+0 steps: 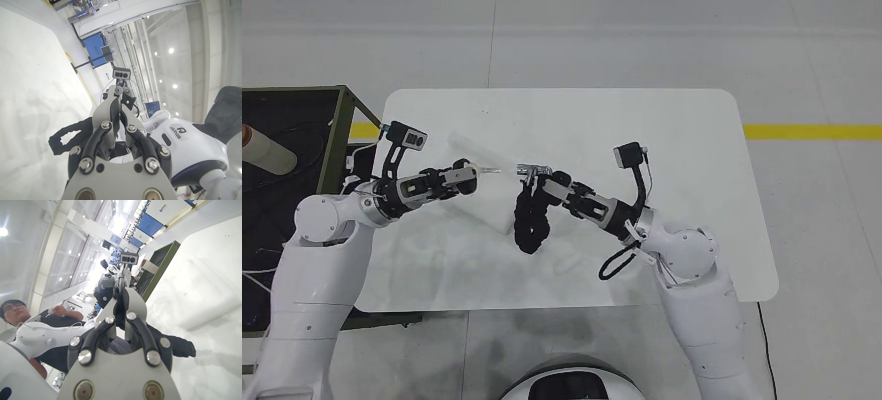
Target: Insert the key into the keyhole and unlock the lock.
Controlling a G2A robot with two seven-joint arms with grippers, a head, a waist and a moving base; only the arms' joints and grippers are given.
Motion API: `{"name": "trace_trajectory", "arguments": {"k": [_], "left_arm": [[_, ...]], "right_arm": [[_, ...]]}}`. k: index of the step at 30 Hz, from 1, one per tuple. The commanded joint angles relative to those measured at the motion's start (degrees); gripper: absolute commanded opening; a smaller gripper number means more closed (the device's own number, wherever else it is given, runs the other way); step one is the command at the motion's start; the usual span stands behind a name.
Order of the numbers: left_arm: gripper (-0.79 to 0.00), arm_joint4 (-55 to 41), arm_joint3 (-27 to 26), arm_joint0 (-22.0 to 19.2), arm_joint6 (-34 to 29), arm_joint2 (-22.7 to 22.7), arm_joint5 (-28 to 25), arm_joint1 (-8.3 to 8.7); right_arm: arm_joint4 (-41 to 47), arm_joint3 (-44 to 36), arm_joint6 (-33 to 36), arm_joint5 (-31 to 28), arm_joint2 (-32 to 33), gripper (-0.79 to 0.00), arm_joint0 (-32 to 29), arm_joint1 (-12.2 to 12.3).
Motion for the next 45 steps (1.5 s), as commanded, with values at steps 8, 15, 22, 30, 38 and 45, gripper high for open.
{"name": "trace_trajectory", "arguments": {"k": [8,15,22,30,38,45], "left_arm": [[-0.785,1.0,-1.9,2.1,1.7,-0.6,0.2,0.0],[-0.785,2.3,-5.0,4.5,2.2,-1.9,1.2,0.13],[-0.785,3.5,-5.6,4.7,1.7,-1.7,0.8,0.06],[-0.785,3.8,-5.7,4.8,2.0,-1.8,0.7,-0.06],[-0.785,4.0,-5.7,4.9,2.4,-2.1,0.9,-0.14],[-0.785,4.3,-5.5,4.7,2.4,-2.0,1.0,-0.23]], "right_arm": [[-1.3,-1.5,-0.8,0.1,-0.2,-0.785,-1.8,0.2],[-4.0,-3.4,-2.0,1.1,-1.4,-0.785,-3.0,0.8],[-4.5,-3.1,-2.9,1.3,-2.5,-0.785,-2.6,1.2],[-3.9,-3.1,-3.2,1.5,-3.0,-0.785,-2.3,1.8],[-3.3,-3.3,-3.7,1.3,-3.5,-0.785,-2.3,2.3],[-3.1,-3.2,-4.1,1.4,-4.3,-0.785,-2.0,2.7]]}}
